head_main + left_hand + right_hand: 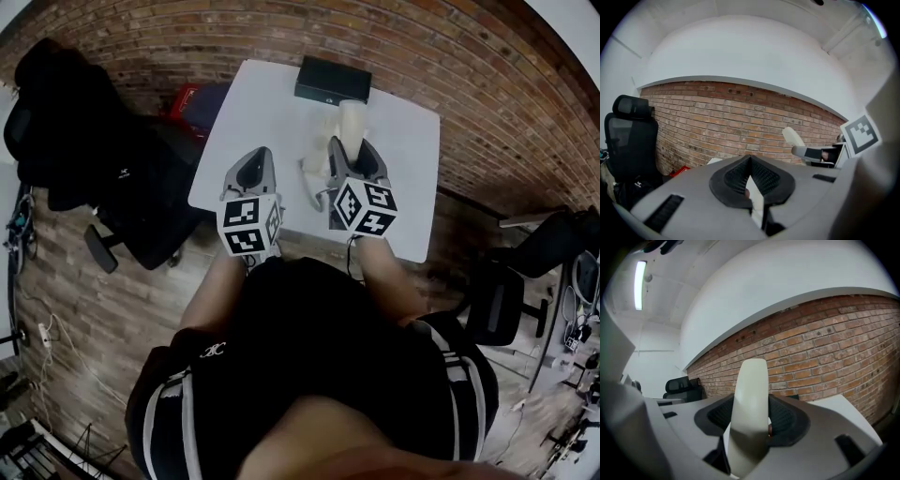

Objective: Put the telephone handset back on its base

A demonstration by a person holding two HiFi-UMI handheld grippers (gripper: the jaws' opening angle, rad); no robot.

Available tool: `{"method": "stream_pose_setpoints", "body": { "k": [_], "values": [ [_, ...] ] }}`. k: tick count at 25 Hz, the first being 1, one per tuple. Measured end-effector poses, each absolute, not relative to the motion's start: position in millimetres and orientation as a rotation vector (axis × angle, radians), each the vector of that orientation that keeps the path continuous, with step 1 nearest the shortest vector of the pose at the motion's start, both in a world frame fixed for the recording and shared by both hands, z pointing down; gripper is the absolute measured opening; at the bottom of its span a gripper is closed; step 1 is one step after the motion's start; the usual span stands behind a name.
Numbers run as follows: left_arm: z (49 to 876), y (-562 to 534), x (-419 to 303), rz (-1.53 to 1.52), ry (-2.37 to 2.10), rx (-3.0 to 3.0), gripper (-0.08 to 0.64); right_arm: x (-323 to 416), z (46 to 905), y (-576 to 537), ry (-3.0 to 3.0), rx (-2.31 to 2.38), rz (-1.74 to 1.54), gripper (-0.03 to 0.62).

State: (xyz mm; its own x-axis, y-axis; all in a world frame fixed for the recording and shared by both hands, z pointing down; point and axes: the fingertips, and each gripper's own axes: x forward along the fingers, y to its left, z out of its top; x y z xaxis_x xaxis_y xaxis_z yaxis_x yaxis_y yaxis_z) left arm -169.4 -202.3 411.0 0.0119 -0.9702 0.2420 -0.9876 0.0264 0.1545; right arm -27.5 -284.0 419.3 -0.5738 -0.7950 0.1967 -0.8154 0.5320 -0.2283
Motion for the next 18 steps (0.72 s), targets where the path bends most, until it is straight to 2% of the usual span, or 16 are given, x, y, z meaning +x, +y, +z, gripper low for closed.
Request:
{"method": "stream_pose_setpoints", "body": {
  "k": [18],
  "values": [
    [448.9,-313.3,-219.8,0.179,-1.732,2.169,-0.005,-59.4,521.9,-378.6,-2.254,1.672,0.790,0.204]
  ]
}}
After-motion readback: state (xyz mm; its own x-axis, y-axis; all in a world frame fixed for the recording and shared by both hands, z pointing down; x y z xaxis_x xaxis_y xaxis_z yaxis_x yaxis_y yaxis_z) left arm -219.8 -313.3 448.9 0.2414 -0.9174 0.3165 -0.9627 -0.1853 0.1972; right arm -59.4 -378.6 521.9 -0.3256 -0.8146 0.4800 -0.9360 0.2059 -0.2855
